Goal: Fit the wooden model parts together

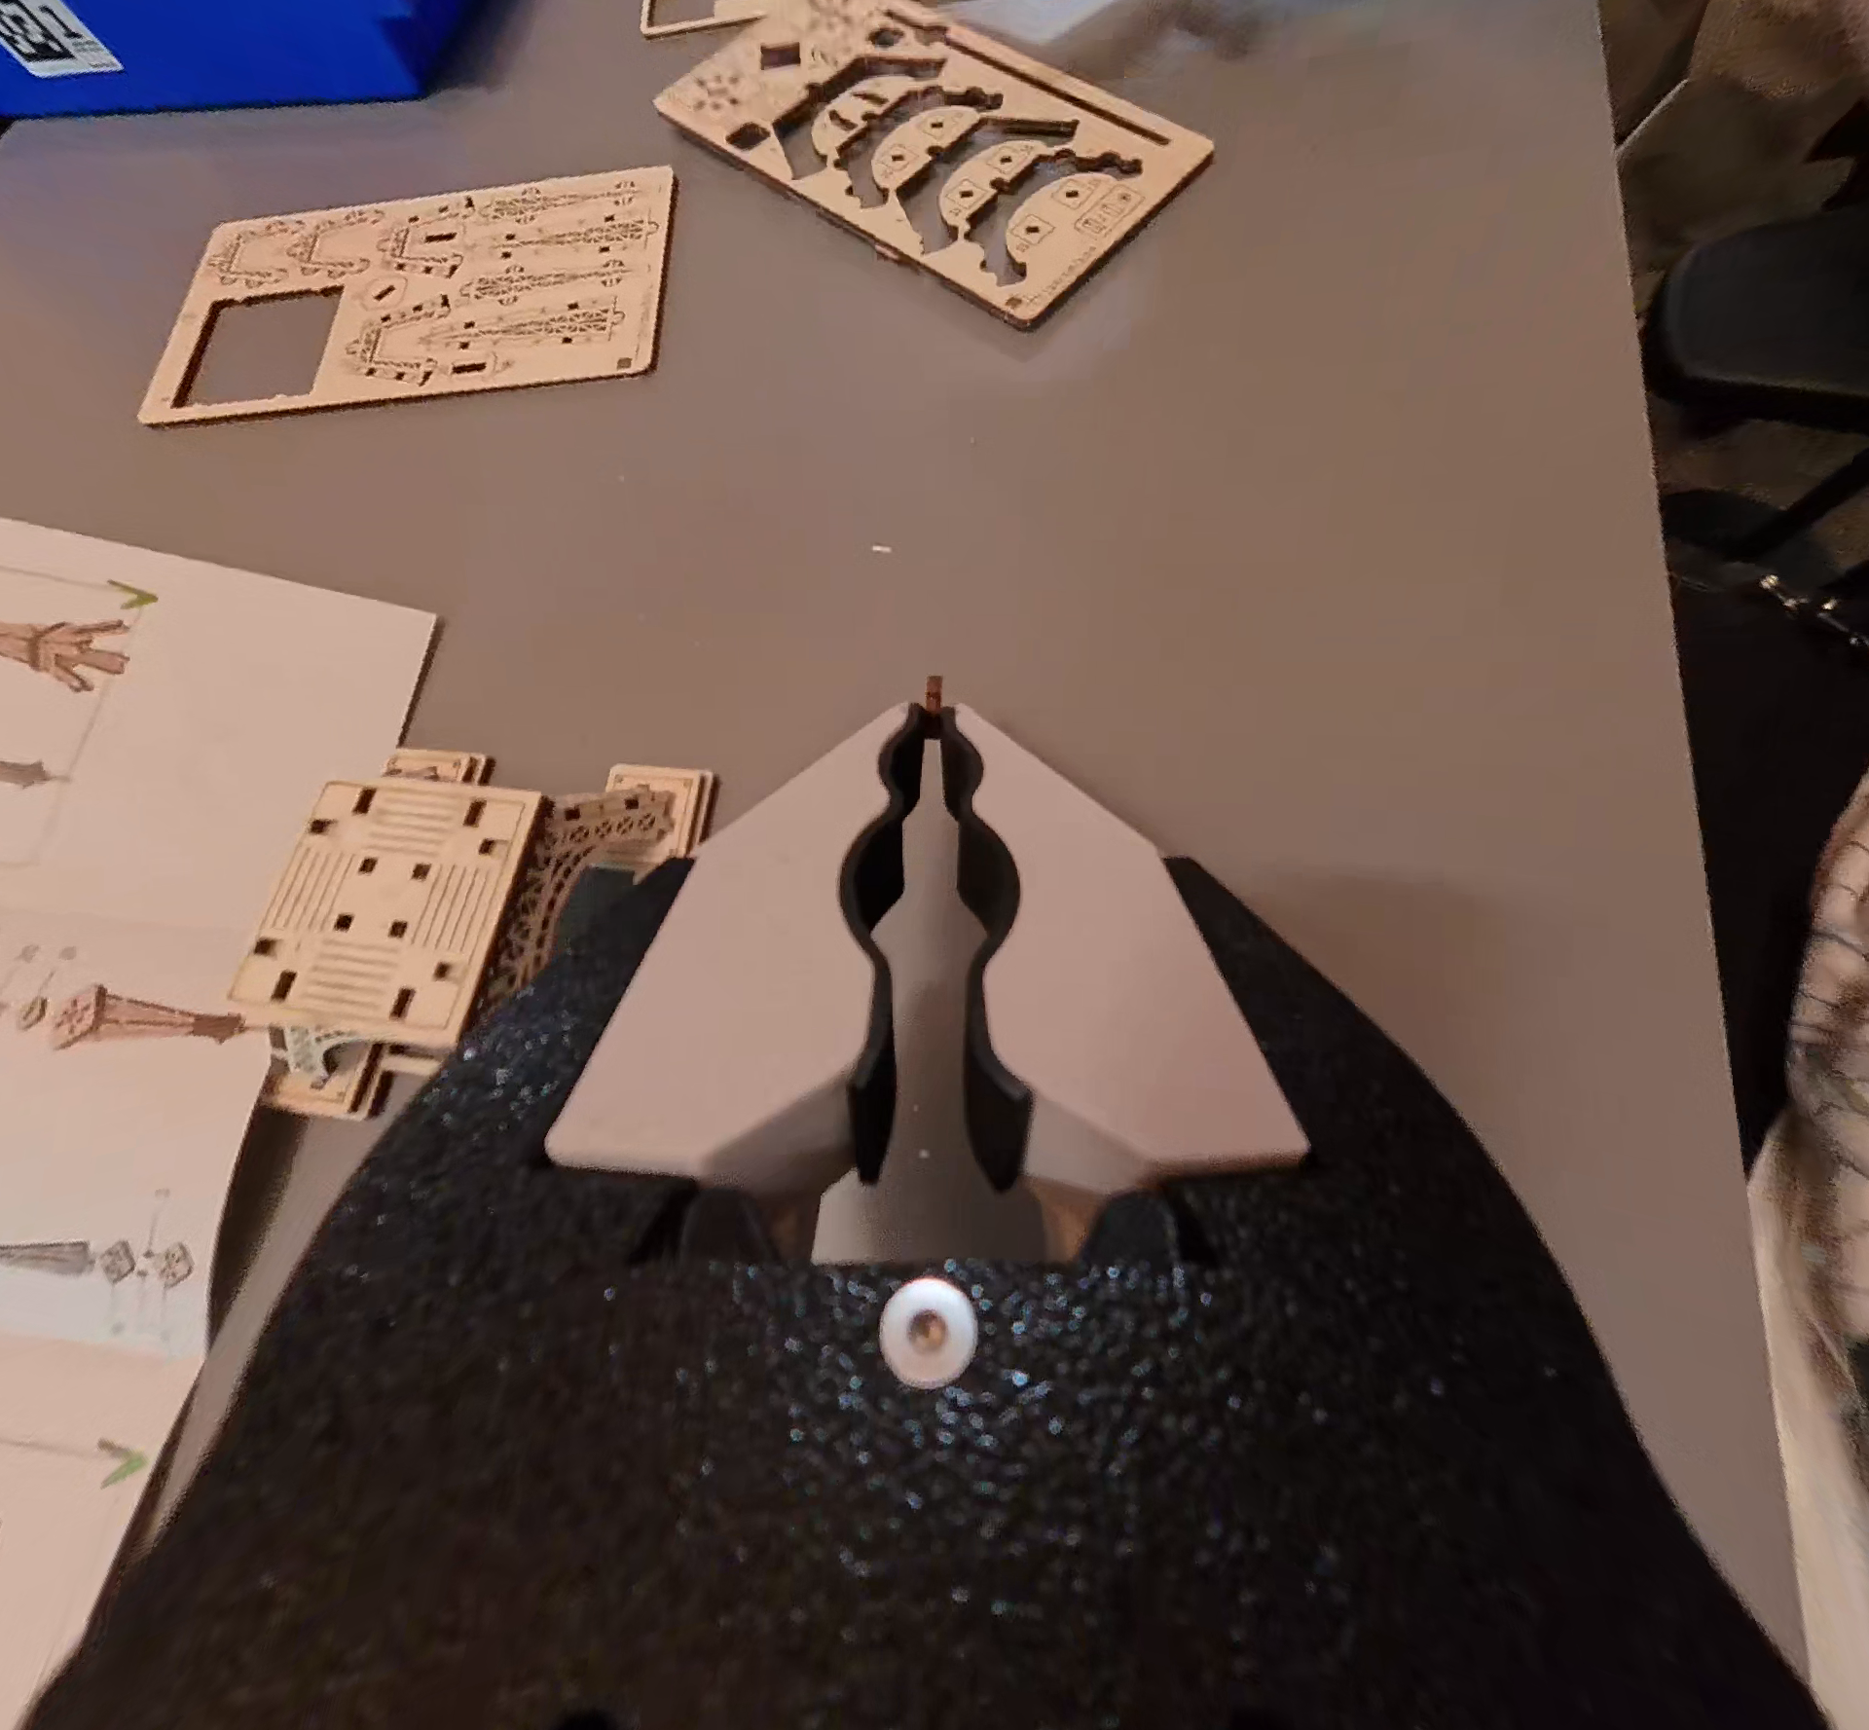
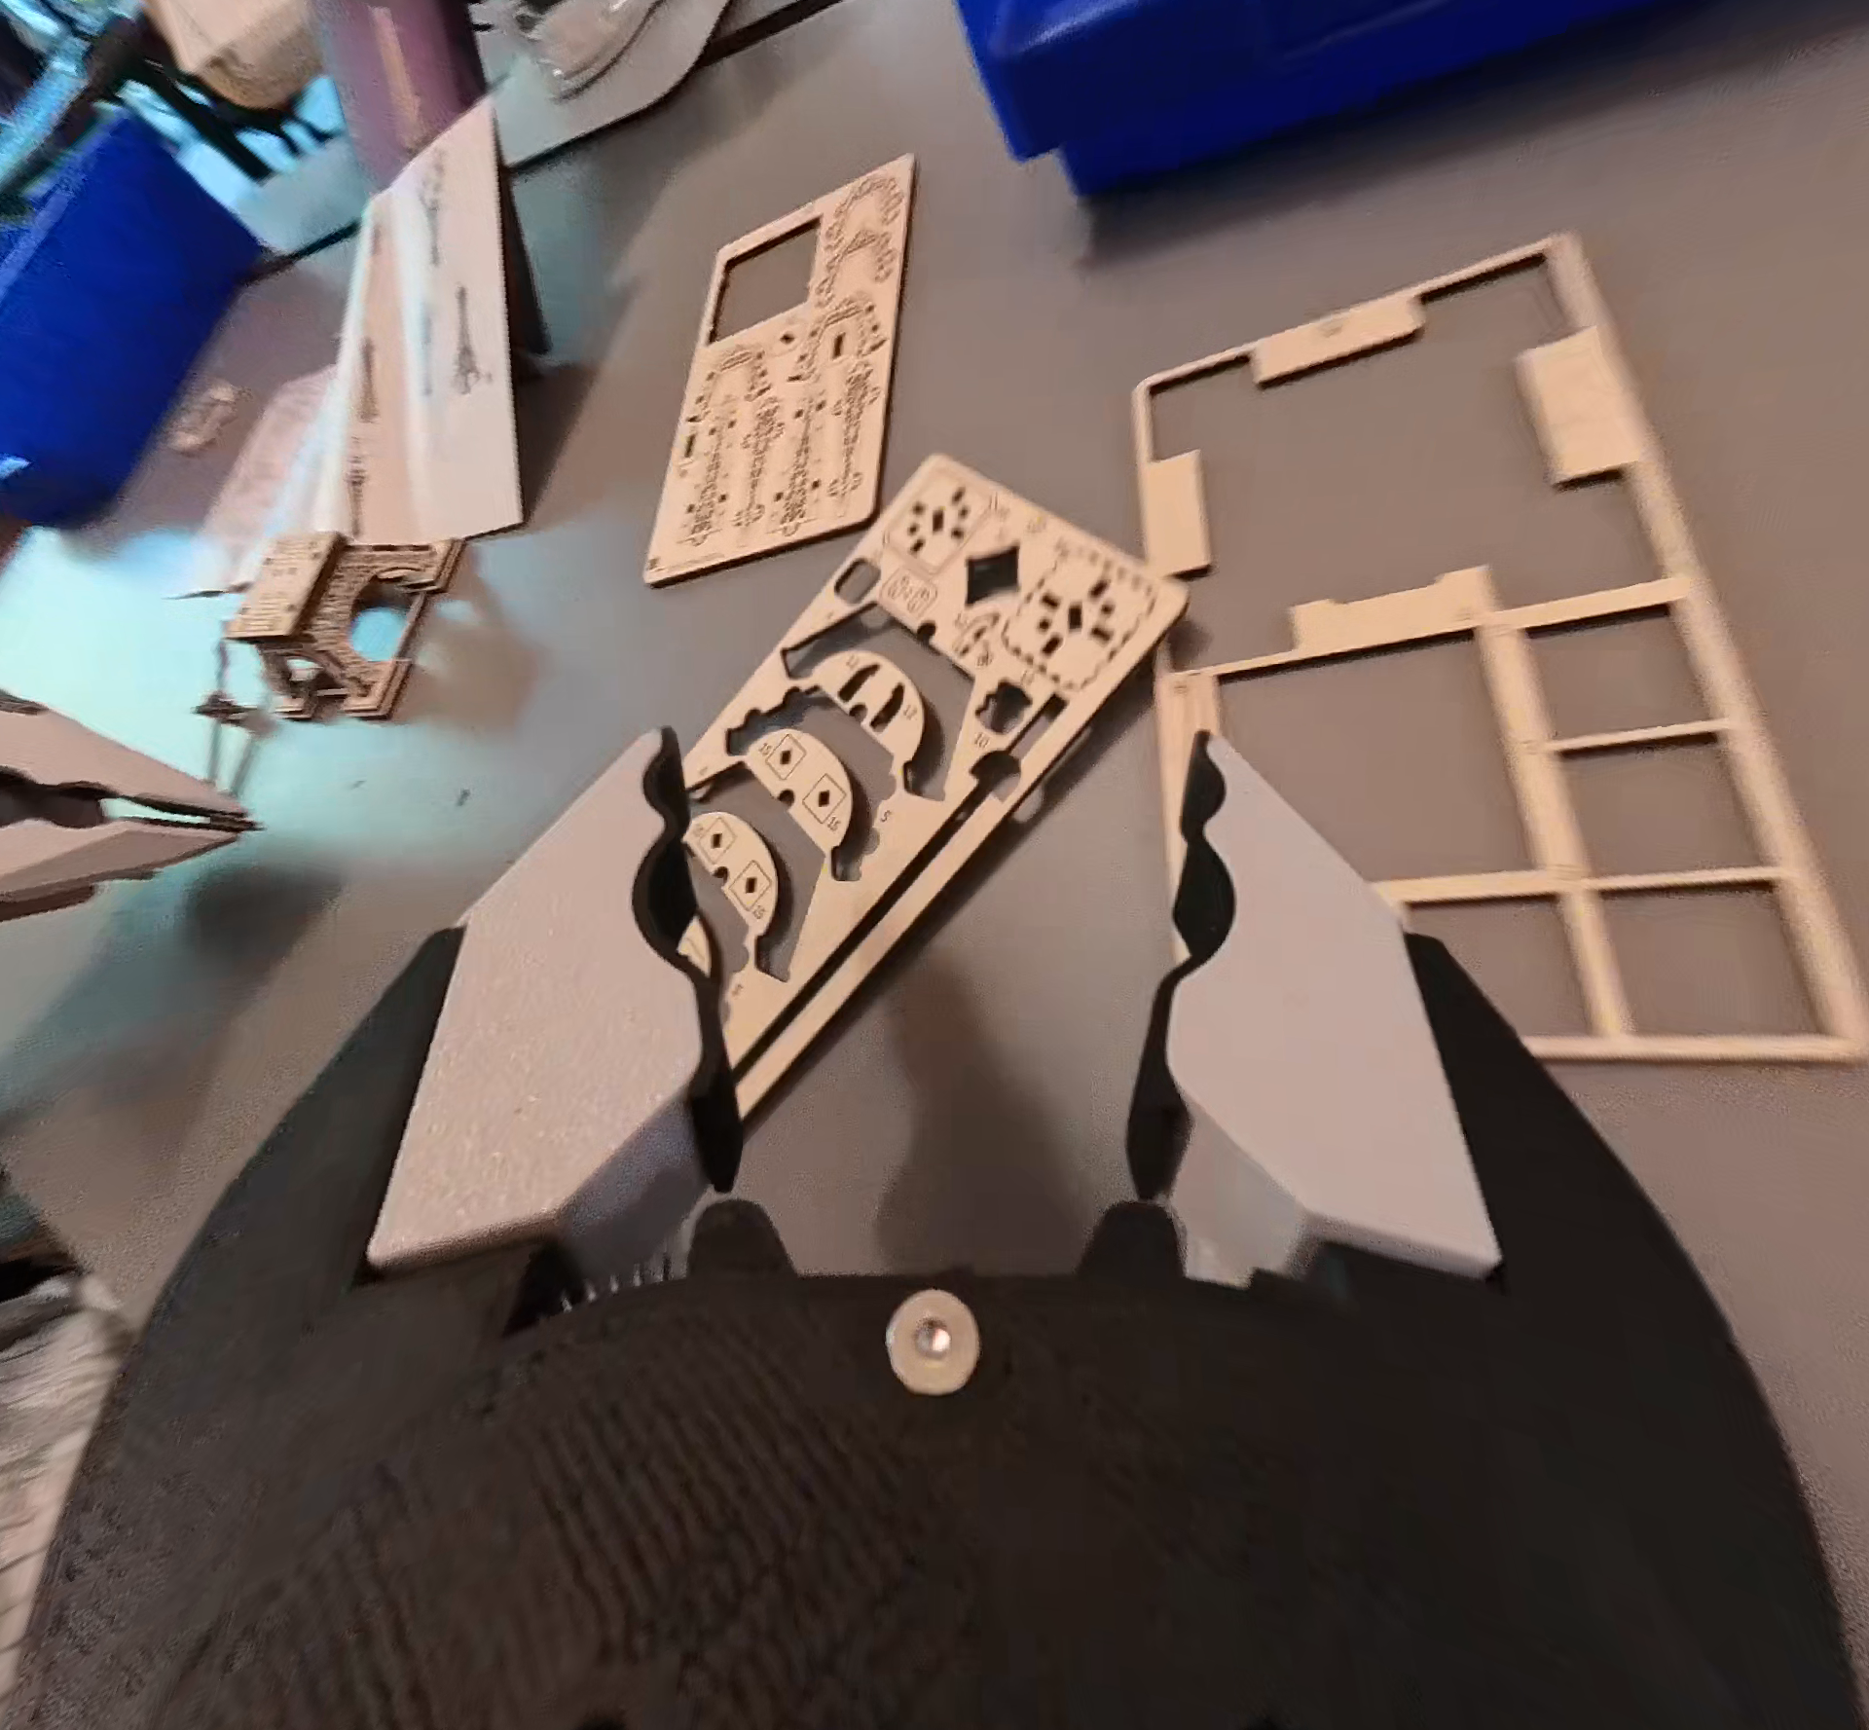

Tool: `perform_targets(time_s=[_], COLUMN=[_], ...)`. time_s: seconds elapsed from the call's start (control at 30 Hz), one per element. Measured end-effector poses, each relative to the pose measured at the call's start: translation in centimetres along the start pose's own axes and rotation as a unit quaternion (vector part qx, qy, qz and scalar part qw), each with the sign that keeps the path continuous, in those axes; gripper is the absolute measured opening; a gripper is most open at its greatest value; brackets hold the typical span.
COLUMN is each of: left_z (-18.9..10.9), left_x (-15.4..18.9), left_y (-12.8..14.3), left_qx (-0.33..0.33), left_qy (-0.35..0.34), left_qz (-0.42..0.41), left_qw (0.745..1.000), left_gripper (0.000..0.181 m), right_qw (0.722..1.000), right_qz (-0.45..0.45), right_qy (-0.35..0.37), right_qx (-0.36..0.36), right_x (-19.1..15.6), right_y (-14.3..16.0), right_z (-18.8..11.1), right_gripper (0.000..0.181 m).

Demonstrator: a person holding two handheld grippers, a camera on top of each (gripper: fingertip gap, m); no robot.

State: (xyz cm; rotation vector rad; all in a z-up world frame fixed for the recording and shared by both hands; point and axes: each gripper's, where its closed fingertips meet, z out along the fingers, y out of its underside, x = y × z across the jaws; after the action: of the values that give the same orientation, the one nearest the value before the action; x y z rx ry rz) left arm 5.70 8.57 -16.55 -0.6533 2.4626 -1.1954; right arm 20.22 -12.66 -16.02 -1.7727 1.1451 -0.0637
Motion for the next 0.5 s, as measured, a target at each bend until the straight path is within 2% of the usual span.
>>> perform_targets(time_s=[0.07, 0.13, 0.2, 0.23, 0.3, 0.33, 0.43, 0.5], left_z=[-0.8, -1.7, -2.8, -3.4, -4.5, -5.0, -6.1, -6.2], left_x=[-0.6, -1.1, -1.7, -2.1, -3.1, -3.6, -4.3, -4.5], left_y=[0.3, 0.3, 0.1, 0.1, -0.1, -0.3, -1.8, -1.5], left_qx=[-0.002, 0.005, 0.019, 0.023, 0.038, 0.054, 0.130, 0.127], left_qy=[-0.009, -0.014, -0.018, -0.023, -0.034, -0.042, -0.041, -0.035], left_qz=[0.001, -0.004, -0.011, -0.016, -0.032, -0.044, -0.083, -0.095], left_qw=[1.000, 1.000, 1.000, 0.999, 0.998, 0.997, 0.987, 0.987], left_gripper=[0.000, 0.000, 0.000, 0.000, 0.000, 0.000, 0.000, 0.000], right_qw=[0.999, 0.994, 0.989, 0.985, 0.975, 0.969, 0.934, 0.911], right_qz=[-0.032, -0.077, -0.136, -0.164, -0.211, -0.235, -0.317, -0.351], right_qy=[0.034, 0.055, 0.009, -0.027, -0.066, -0.058, -0.019, 0.010], right_qx=[0.017, 0.048, 0.064, 0.053, -0.012, -0.056, -0.162, -0.217], right_x=[0.1, -0.9, -5.0, -7.3, -10.4, -10.7, -9.8, -8.4], right_y=[-1.2, -3.1, -3.9, -3.4, -1.1, 0.3, 4.1, 5.8], right_z=[-1.6, -3.0, -3.4, -3.0, -1.1, 0.1, 2.6, 3.0], right_gripper=[0.096, 0.085, 0.065, 0.054, 0.050, 0.050, 0.041, 0.035])
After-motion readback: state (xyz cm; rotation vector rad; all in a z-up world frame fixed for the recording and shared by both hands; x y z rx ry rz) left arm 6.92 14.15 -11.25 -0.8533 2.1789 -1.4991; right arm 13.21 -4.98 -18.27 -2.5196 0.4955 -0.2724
